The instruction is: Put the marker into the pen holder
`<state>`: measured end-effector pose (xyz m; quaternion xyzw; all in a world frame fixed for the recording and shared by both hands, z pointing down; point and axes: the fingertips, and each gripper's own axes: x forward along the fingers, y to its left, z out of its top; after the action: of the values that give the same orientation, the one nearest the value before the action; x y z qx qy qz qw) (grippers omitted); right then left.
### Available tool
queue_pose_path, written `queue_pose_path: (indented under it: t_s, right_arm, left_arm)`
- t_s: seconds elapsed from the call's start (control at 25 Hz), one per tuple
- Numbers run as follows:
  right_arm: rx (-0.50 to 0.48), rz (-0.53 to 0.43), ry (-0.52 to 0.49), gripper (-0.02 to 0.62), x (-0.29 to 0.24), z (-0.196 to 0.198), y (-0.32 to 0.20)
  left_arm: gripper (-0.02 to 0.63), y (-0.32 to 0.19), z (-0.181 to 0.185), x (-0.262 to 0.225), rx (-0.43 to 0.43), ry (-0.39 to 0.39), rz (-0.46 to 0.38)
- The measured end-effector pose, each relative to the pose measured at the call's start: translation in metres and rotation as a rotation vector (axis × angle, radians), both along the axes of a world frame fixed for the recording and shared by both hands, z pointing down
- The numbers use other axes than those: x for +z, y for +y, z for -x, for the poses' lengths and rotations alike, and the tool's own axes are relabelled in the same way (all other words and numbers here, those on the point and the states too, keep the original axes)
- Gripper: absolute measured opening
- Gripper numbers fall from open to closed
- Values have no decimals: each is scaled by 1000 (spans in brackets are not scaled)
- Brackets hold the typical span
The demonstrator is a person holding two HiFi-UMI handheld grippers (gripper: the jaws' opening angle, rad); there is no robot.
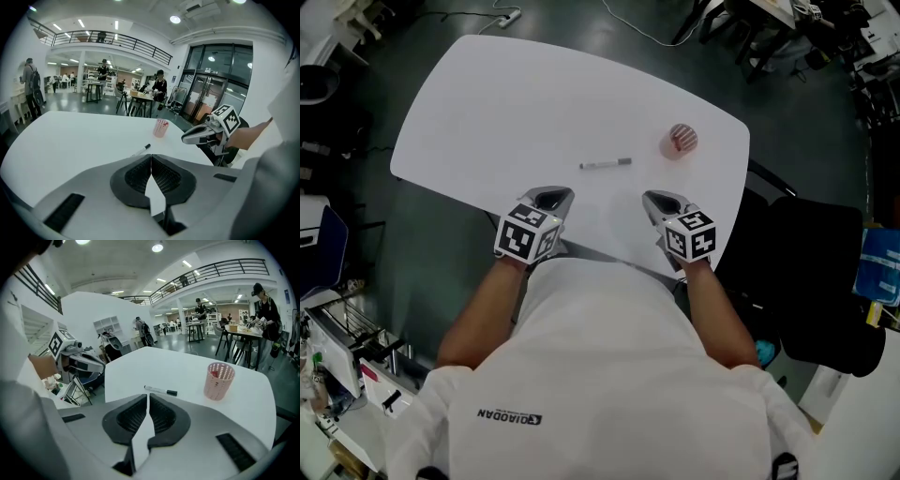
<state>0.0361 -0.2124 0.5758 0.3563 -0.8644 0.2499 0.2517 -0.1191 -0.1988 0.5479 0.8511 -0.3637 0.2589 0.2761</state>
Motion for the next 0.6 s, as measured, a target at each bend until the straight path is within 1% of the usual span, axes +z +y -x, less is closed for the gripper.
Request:
queue_pose_path:
  t_s: [0.16, 0.36, 0.6]
  right_arm:
    - [-65, 3, 27, 34, 11, 23, 6]
    - [-161, 1, 83, 34, 27, 53, 9]
    - [-291, -66, 220, 34, 48, 93, -2]
  left_arm:
    - [28, 6, 9, 10, -4, -22, 21]
    - [29, 8, 32, 14, -49, -23, 23]
    - [28, 9, 75, 11, -130, -24, 5]
